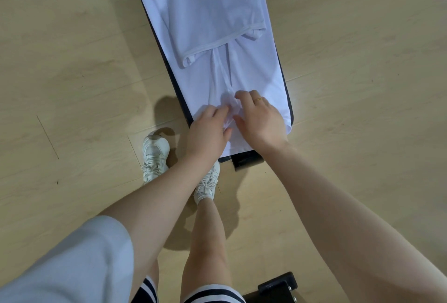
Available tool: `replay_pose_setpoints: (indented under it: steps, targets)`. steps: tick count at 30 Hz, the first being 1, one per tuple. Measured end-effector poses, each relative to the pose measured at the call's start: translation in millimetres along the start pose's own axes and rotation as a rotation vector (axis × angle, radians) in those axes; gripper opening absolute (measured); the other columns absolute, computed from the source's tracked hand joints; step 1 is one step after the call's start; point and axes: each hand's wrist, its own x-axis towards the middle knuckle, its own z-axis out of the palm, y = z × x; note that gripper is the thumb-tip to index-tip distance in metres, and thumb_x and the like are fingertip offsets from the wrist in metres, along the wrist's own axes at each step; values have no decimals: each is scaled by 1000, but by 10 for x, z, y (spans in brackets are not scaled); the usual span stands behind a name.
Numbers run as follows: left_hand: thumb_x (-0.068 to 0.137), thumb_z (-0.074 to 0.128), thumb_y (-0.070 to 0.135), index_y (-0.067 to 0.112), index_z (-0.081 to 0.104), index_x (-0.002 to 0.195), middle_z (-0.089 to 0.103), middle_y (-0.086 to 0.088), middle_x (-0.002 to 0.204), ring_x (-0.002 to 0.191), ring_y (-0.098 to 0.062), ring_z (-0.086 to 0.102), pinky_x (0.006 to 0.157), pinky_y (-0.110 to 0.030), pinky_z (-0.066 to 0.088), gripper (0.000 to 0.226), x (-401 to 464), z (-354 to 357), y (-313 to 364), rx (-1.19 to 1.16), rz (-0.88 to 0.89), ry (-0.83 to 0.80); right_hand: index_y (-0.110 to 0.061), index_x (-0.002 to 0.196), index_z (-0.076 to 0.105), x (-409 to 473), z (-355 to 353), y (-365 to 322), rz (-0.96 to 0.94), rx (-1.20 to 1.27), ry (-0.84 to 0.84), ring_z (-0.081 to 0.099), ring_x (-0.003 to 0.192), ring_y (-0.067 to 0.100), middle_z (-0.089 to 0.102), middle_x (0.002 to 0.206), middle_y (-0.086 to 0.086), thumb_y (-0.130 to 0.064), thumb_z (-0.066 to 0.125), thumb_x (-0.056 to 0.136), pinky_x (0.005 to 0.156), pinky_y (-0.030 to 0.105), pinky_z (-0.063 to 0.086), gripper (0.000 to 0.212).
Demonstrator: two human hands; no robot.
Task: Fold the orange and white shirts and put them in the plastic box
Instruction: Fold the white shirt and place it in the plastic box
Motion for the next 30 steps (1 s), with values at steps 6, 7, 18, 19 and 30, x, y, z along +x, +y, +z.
replay_pose_setpoints:
  steps: [6, 7, 18, 19, 30]
  targets:
    - [83, 64, 23, 6, 49, 119, 56, -12, 112, 98, -30, 56, 72, -38, 44, 43, -207, -55, -145, -28, -103, -8, -8, 109, 50, 166, 36, -98, -6, -15, -75, 52, 93, 31, 50, 110, 12, -7, 42, 90, 69, 34, 36, 20]
    - [84, 63, 25, 5, 49, 115, 56, -12, 110, 93, -30, 57, 66, -36, 41, 40, -236, -55, -166, -10, -131, -15, -7, 102, 53, 163, 55, -70, 69, 124, -24, 52, 87, 30, 53, 104, 12, -6, 43, 89, 67, 34, 39, 16]
    - [90, 46, 26, 13, 54, 106, 53, -2, 111, 75, -26, 57, 57, -28, 37, 22, -400, -96, -279, 54, -84, -129, -5, 93, 59, 181, -89, -114, 407, 286, 94, 56, 87, 31, 56, 106, 13, -12, 48, 88, 68, 37, 45, 13]
    - [91, 45, 30, 13, 57, 101, 55, -2, 104, 71, -23, 56, 57, -26, 37, 23, -367, -164, -298, 20, -75, -90, -5, 93, 59, 234, -106, -200, 340, 314, 134, 56, 87, 32, 57, 104, 14, -13, 49, 89, 69, 39, 46, 13]
    - [93, 49, 20, 13, 54, 108, 62, 3, 91, 70, -8, 59, 70, -20, 49, 17, 659, -989, -369, -898, -465, 200, 3, 102, 59, 983, -11, -1023, 940, 1320, 123, 61, 62, 15, 60, 80, 8, -15, 55, 85, 58, 27, 55, 25]
